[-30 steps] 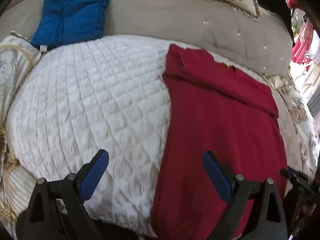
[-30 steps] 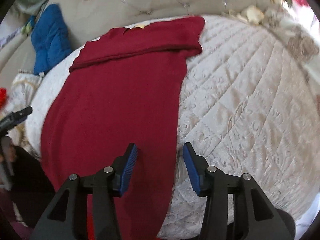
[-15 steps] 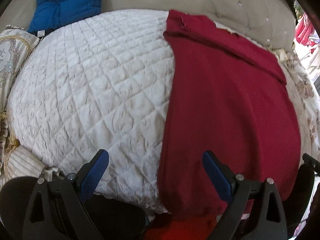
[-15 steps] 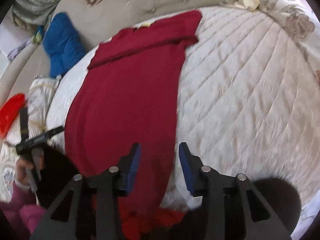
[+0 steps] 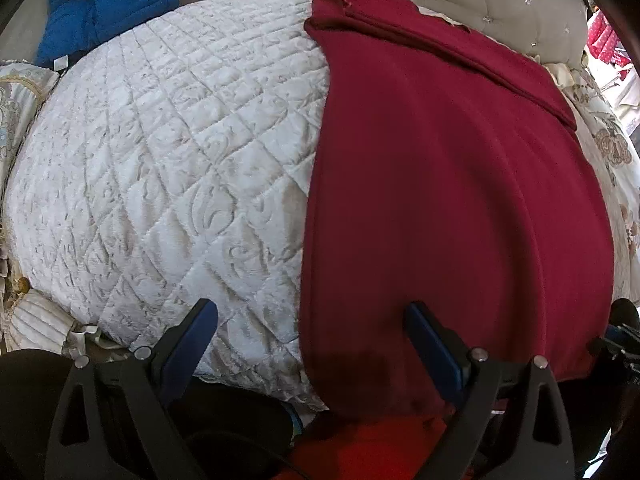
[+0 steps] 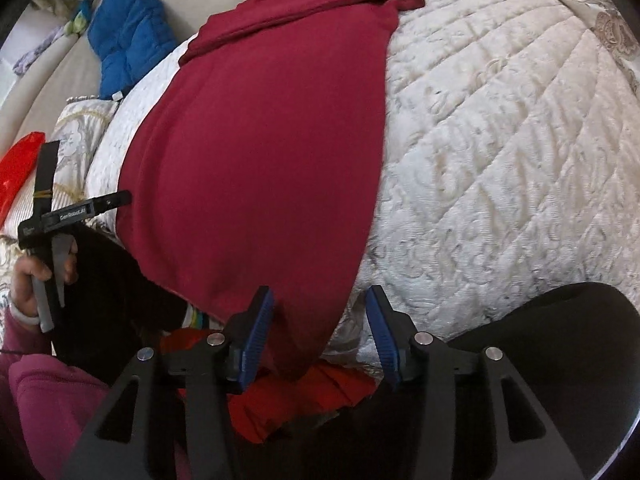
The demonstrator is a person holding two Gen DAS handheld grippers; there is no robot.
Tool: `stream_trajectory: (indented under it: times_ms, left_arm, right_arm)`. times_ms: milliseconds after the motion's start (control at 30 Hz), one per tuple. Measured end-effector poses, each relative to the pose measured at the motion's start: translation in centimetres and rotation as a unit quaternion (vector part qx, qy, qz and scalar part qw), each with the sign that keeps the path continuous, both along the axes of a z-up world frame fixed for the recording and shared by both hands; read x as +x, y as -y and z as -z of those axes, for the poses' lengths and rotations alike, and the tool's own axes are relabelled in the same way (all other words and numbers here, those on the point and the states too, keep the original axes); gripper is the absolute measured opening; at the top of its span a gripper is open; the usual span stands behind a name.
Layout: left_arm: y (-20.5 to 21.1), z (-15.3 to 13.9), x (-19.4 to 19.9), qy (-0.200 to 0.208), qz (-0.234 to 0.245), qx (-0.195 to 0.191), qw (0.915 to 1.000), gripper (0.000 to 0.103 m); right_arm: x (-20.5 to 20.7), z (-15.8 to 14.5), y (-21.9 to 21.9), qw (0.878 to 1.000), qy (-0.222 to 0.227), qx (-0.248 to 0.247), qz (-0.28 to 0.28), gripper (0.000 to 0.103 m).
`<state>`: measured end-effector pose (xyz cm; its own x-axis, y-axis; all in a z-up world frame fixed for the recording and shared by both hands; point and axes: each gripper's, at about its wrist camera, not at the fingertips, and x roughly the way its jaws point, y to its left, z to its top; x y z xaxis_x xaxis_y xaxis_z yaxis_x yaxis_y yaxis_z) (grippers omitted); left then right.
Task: Fold small clothes
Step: 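Move the right tool to the sweater hem and grip it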
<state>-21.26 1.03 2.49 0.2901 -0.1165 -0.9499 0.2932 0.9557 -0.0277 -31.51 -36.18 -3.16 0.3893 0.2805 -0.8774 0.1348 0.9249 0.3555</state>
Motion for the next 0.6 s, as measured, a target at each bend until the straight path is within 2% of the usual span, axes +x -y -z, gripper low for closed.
stream_trajectory:
  times_ms: [200, 600]
  left_arm:
    - [0.0, 0.3, 0.2, -0.004, -0.004, -0.007, 1.0000, 0.097]
    - [0.0, 0.5, 0.3, -0.006, -0.004, -0.016, 0.9998, 0.097]
  right_arm:
    - [0.8, 0.9, -1.3, 1.000, -0.011, 0.006, -0.019, 0.028]
    - [1.6, 1.0, -1.5, 1.000, -0.019, 0.013, -0.017, 0.029]
